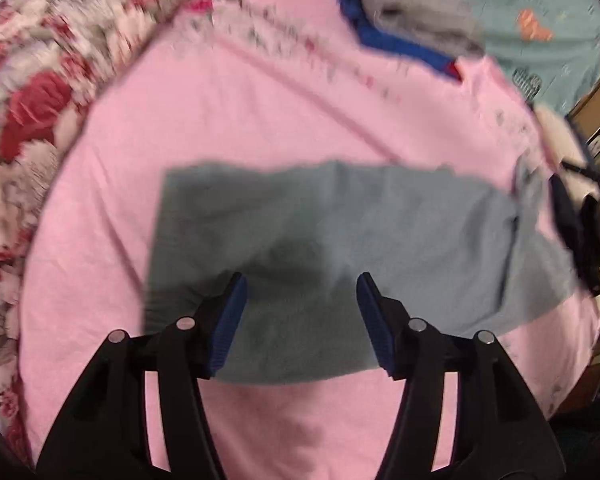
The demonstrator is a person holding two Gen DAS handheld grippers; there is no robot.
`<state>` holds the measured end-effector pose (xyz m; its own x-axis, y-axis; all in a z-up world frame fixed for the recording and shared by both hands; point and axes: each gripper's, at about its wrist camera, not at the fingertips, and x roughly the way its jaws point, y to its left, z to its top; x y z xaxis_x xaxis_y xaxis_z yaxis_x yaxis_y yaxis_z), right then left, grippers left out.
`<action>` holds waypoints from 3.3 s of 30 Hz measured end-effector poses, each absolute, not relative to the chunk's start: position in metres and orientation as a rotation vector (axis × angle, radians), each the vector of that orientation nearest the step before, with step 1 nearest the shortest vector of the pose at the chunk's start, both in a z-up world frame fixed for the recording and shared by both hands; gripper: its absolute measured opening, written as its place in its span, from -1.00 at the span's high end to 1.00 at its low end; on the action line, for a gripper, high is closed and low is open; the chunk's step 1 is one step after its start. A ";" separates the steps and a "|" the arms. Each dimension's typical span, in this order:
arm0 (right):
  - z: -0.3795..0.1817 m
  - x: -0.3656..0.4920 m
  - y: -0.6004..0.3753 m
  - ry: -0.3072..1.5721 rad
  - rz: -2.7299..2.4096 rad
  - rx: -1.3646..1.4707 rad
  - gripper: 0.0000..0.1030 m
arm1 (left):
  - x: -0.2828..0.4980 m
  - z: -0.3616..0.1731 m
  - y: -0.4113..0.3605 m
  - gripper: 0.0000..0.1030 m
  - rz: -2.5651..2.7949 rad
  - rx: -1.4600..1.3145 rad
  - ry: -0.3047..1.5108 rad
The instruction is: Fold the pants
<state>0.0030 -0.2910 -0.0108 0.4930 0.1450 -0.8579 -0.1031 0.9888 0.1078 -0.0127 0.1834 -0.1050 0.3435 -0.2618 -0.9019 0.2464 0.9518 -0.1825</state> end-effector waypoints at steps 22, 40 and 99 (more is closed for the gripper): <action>-0.059 0.058 -0.332 1.081 0.229 -0.096 0.99 | -0.007 -0.104 0.160 -0.18 -0.297 0.018 1.199; -0.083 0.072 -0.359 1.086 0.268 -0.035 0.04 | 0.001 -0.108 0.156 -0.22 -0.247 0.009 1.226; -0.071 -0.222 -0.280 0.926 0.360 -0.292 0.43 | -0.019 -0.087 0.211 -0.41 -0.123 -0.032 1.229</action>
